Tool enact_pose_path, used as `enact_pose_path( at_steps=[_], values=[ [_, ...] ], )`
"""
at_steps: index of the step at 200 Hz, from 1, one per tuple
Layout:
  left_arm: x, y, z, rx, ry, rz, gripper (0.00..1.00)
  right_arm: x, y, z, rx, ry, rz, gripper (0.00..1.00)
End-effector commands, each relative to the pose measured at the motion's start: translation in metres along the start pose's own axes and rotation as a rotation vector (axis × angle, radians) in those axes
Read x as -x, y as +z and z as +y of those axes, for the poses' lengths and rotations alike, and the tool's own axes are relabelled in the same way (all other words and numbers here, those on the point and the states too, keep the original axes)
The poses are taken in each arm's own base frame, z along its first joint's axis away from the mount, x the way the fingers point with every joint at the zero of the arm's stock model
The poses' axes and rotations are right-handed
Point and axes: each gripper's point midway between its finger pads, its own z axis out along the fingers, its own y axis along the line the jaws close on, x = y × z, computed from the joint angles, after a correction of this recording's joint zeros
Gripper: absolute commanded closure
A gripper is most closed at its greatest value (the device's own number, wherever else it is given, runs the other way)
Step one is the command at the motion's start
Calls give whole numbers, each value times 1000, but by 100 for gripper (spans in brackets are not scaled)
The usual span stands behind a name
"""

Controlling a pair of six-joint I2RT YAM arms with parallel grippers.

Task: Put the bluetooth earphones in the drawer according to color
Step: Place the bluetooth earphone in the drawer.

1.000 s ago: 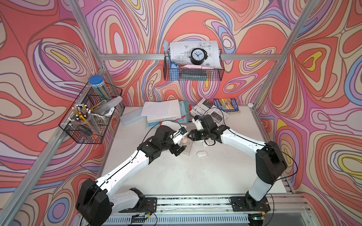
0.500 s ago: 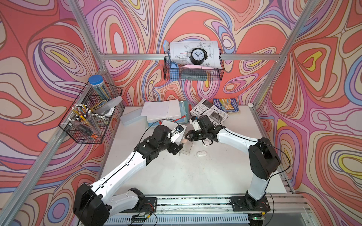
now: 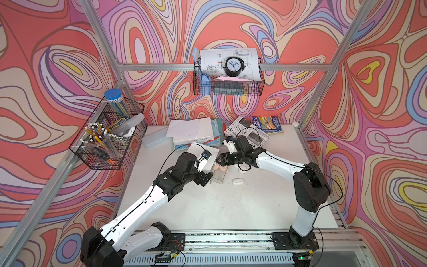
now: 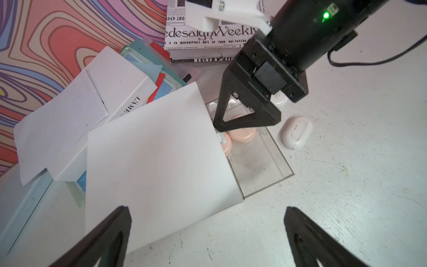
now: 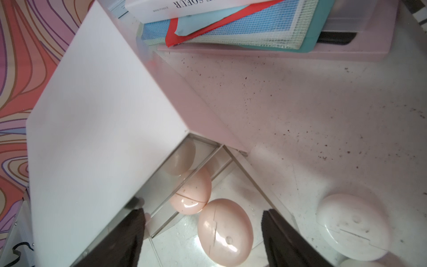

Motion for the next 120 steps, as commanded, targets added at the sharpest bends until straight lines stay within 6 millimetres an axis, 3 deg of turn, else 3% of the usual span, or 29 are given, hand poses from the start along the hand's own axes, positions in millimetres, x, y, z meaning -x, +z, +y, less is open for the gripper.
enact_pose_path(
  at_steps=[1,30,83,87,120],
  values=[
    [-13,-8,3,19,-63,29,1,-3,2,0,-2,6,-11,13],
    [-21,-16,0,17,-146,8,2,5,-5,-1,-19,-2,-45,2],
    [-42,-9,1,52,-294,20,2,13,-15,-13,-104,7,-98,2],
    [-43,-8,3,62,-300,20,2,21,-25,-9,-102,-2,-128,2],
    [-52,-3,12,126,-312,29,2,36,-38,-8,-126,-40,-188,2]
  ],
)
